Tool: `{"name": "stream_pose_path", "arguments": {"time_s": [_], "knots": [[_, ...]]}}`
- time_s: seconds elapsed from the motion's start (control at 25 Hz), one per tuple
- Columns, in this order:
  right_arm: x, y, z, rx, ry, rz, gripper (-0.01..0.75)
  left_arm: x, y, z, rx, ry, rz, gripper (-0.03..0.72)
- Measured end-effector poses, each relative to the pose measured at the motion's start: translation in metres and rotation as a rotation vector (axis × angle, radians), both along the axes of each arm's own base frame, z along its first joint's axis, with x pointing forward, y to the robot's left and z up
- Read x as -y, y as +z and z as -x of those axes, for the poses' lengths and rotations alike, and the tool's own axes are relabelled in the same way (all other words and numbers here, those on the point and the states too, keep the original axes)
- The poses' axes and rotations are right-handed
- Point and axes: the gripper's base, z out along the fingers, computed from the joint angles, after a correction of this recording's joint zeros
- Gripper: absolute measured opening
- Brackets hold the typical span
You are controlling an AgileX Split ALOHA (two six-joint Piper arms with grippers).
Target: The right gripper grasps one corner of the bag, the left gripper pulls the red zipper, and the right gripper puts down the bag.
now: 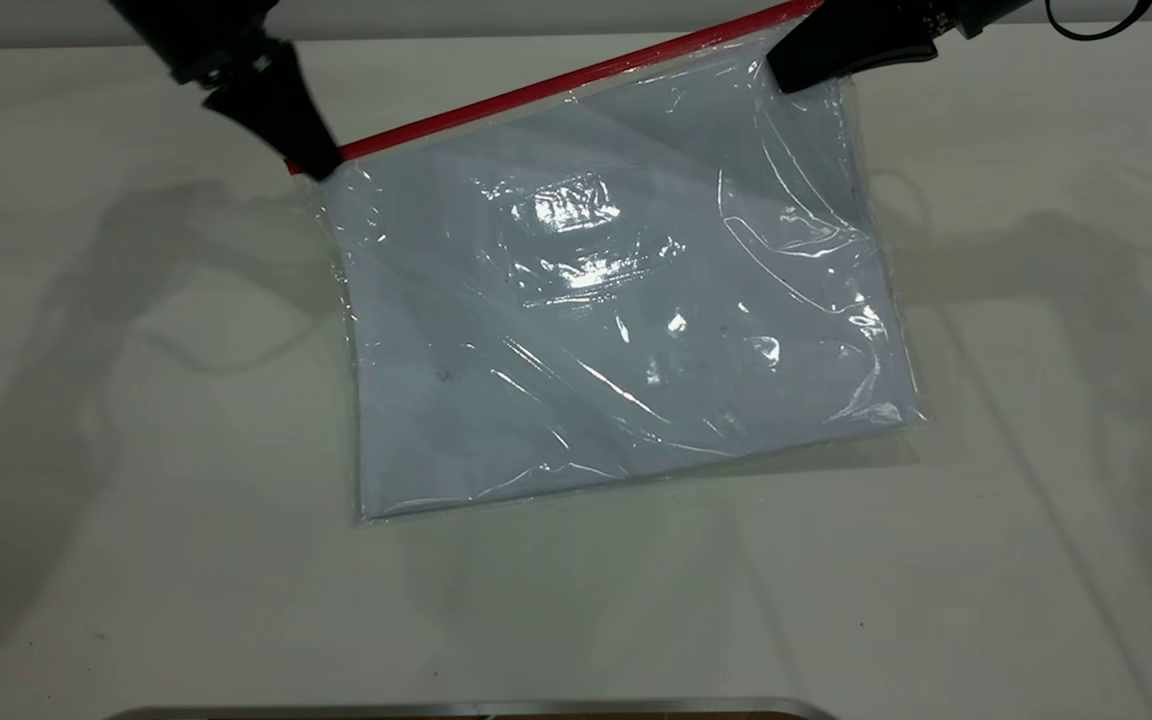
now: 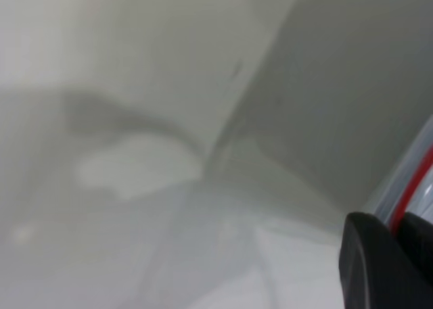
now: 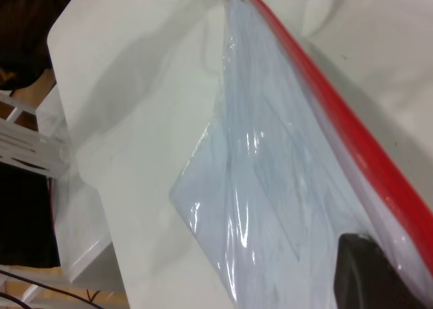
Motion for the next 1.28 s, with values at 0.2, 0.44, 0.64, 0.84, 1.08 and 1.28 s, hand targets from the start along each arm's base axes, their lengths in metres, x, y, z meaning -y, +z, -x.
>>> {"name": "stream_pose_path", "arguments": {"time_s": [0.2,0.44,0.64,0.84,1.08,1.28], "knots": [[0.000,0.000,-0.001,0.015,0.002,-0.001,0.034,0.000,0.000,0.000,-0.005,0.005,-0.007,0.068],[0.006,-0.005,-0.007,0.054,-0.051,0.073,0.071,-0.002,0.007,-0.005,0.008,0.062,0.026,0.160],[0.020,-0.012,-0.016,0.079,-0.166,0.216,0.274,0.004,0.065,-0.017,0.135,0.113,0.146,0.340],[0.038,-0.024,-0.020,0.058,-0.284,0.482,0.442,0.013,0.134,-0.007,0.185,0.092,0.294,0.424],[0.067,0.001,-0.012,-0.076,-0.454,0.761,0.407,0.016,0.220,0.017,0.316,0.107,0.331,0.427],[0.060,0.087,0.019,-0.187,-0.466,0.812,0.328,0.012,0.283,0.047,0.407,0.156,0.287,0.427]]}}
